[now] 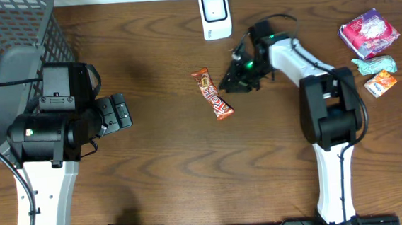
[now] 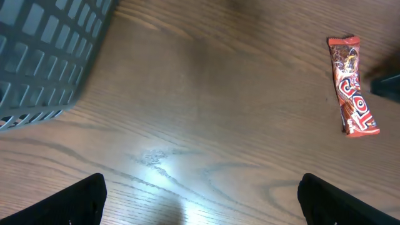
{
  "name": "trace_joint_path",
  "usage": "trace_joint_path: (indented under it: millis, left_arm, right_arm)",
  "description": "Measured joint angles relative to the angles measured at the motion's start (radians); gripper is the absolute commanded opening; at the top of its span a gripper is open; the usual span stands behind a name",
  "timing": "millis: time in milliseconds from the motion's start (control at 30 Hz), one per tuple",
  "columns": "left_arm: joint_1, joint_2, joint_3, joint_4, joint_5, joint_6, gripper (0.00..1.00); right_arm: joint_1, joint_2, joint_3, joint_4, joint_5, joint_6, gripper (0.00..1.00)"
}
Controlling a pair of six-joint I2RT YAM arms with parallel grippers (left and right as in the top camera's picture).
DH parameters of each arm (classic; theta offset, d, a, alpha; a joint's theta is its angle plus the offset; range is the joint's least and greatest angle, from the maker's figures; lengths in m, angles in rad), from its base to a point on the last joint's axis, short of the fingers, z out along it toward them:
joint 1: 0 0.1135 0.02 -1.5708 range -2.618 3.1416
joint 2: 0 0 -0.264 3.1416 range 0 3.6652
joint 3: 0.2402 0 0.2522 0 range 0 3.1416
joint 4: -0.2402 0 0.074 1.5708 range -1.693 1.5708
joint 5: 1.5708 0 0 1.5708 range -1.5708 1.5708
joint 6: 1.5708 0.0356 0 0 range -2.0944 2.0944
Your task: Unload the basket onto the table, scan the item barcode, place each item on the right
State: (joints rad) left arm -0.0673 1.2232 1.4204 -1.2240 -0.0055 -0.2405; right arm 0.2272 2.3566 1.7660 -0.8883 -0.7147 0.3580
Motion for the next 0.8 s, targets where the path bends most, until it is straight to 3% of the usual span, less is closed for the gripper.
trace_joint_path:
  millis: [300,800]
  left_arm:
    - [0.0,0.0,0.0,0.0,0.0,0.0,0.98]
    - [0.0,0.0,0.0,0.0,0.0,0.0,0.98]
  right_arm:
    - [0.026,-0.044,0.16,-0.246,0.228,-0.112,0.47]
    - [0.35,-0.08,0.183,-0.19,0.7,-0.234,0.53]
